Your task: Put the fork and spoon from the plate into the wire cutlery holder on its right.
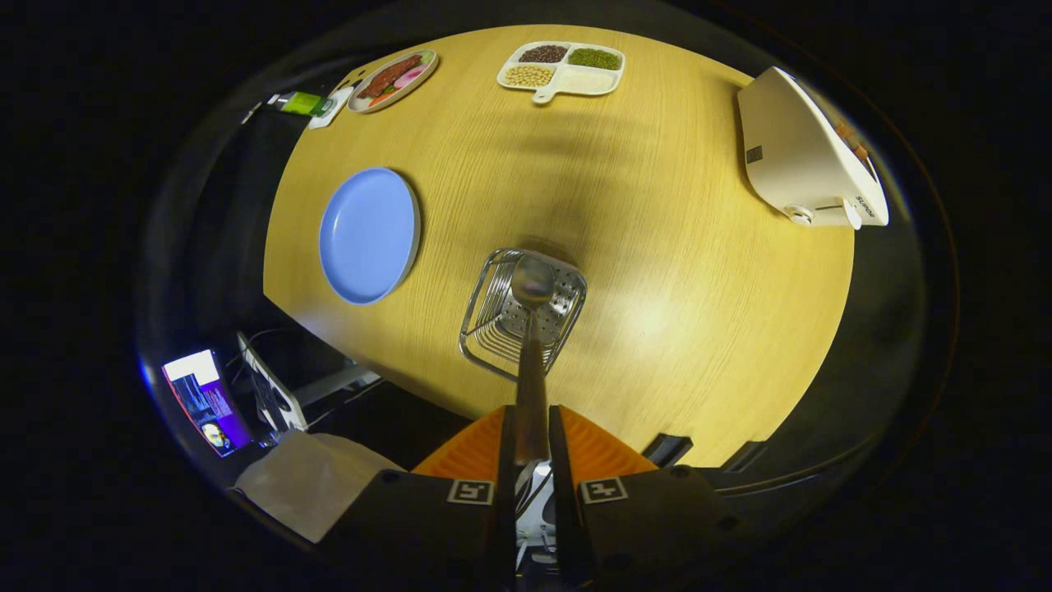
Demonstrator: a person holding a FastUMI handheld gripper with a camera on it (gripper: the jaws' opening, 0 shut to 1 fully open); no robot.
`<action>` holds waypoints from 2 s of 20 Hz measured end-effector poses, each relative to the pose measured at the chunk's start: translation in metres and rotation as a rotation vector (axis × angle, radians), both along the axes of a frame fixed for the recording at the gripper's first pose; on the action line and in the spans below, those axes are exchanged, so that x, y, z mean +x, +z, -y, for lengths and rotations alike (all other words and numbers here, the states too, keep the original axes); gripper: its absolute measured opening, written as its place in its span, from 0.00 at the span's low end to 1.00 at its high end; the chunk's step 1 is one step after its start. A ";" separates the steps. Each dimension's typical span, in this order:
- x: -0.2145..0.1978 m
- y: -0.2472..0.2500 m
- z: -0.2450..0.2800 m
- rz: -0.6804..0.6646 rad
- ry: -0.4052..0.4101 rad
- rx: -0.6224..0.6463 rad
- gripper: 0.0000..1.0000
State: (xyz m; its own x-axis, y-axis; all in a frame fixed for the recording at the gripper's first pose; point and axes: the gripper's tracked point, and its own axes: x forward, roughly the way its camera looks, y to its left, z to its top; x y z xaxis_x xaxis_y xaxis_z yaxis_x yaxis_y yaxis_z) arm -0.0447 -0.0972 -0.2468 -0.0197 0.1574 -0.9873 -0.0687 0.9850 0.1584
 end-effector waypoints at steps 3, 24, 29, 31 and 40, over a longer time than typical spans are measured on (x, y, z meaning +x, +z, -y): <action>0.013 0.014 -0.008 0.076 -0.047 0.034 0.46; 0.034 0.222 -0.065 1.058 -0.344 0.141 0.99; 0.012 0.301 -0.052 1.318 -0.297 0.059 0.99; 0.005 0.328 -0.048 1.432 -0.271 0.047 0.99; -0.011 0.326 -0.010 1.529 -0.150 -0.012 0.99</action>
State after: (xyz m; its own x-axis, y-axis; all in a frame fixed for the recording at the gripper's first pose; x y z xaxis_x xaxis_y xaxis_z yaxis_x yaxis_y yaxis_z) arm -0.0556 -0.0873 0.0789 0.9971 0.0572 -0.0494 -0.0561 0.9982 0.0228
